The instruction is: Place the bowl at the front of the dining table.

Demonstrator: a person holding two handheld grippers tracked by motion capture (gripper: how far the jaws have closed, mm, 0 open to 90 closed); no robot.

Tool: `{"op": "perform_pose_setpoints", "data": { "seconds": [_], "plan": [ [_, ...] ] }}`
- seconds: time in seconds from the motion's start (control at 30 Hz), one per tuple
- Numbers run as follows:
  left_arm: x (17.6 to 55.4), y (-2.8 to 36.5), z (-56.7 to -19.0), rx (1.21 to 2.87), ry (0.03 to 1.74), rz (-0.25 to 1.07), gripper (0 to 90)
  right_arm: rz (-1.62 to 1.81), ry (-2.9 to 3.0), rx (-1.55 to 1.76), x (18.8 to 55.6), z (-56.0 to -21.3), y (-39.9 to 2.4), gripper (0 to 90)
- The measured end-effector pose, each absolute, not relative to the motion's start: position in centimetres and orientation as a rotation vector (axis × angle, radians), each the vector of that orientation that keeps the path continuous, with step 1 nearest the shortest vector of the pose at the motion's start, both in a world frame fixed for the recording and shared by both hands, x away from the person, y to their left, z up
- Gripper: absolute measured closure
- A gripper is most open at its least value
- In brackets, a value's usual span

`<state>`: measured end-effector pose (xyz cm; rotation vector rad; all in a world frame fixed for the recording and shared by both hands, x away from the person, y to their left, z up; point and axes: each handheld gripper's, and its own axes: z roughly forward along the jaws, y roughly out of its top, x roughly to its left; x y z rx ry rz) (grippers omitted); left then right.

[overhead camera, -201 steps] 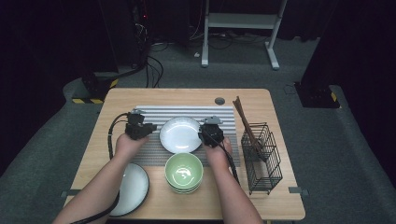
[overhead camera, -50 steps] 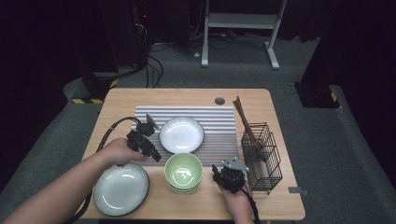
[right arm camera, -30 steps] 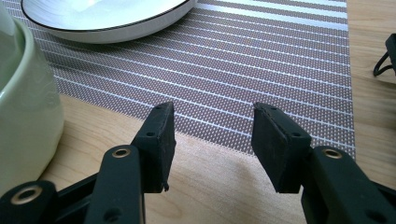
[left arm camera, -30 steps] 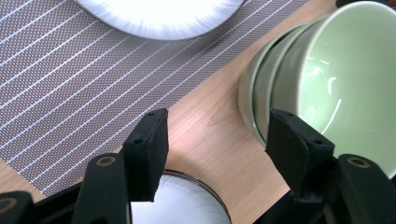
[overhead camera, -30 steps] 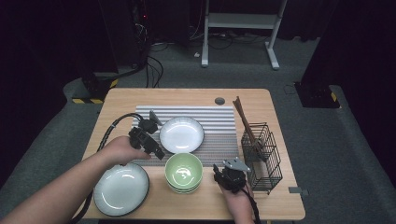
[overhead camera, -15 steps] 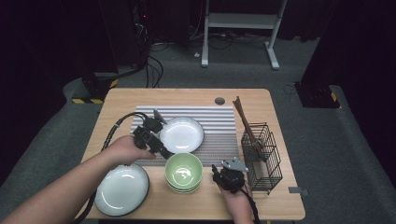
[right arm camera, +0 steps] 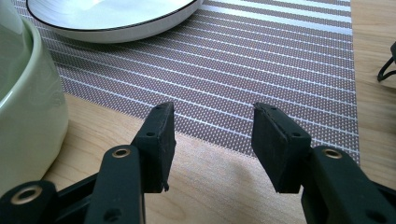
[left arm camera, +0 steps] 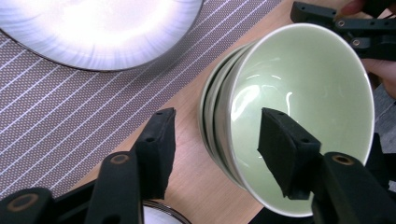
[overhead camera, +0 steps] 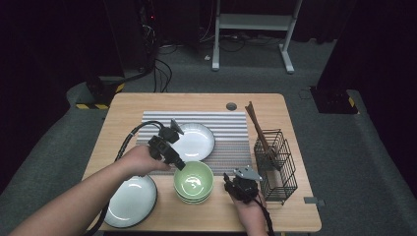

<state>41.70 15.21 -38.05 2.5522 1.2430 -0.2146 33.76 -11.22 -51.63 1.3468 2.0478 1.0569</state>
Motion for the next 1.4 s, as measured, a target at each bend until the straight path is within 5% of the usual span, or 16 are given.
{"op": "perform_pose_setpoints", "data": {
  "seconds": [0.87,1.4],
  "plan": [
    [41.0,13.9,-39.5,2.628,1.19,-0.153,81.8,1.052,2.049,1.349,33.9,-51.7,-11.4,49.6],
    [41.0,13.2,-38.1,2.671,1.139,-0.079,83.6,1.061,2.043,1.359,33.8,-51.7,-11.5,49.7]
  ]
}}
